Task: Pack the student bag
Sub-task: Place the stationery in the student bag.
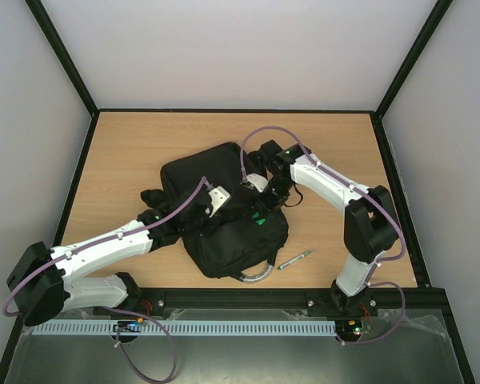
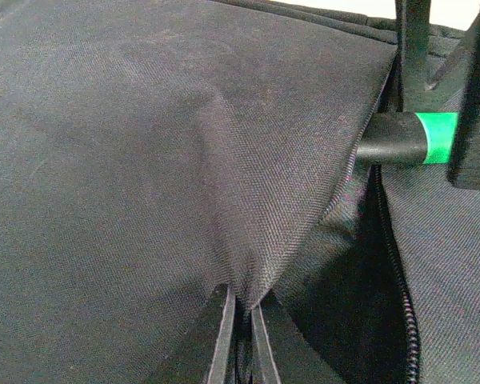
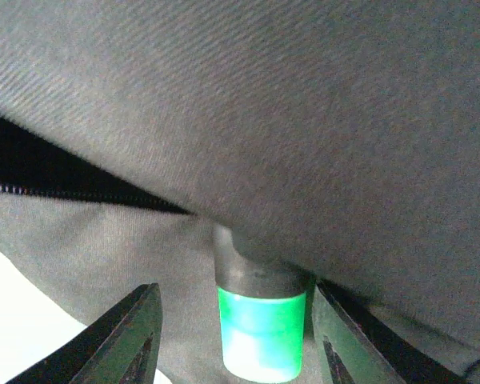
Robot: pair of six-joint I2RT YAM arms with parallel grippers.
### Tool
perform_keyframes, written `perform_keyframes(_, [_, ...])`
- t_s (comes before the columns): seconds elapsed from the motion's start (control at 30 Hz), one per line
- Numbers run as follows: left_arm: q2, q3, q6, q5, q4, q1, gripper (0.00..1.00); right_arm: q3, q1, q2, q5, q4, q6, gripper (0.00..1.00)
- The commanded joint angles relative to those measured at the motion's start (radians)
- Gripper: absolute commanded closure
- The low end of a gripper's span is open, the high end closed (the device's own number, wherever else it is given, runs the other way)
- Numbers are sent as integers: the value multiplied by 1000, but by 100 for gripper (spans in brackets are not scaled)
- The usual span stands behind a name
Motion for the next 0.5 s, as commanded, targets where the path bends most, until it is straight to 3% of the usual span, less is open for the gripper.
perform_keyframes(0.0, [-16,9,7,15,65,-1,97,-32,1,-75,-25,-64,-53,48])
perform_keyframes(0.13, [-20,10,8,20,63,-2,97,-41,-3,-141,-16,-105,-173,49])
perform_keyframes(0.23, [-27,10,9,23,63,-1,97,-90,-3,-237,3,-83,-352,50])
perform_keyframes(0.33, [-33,10,9,24,62,-1,97,-224,-3,-372,121,76,-509,47])
perform_keyframes(0.47, [-41,6,7,26,59,-2,96,-381,-3,-503,197,292,-643,34])
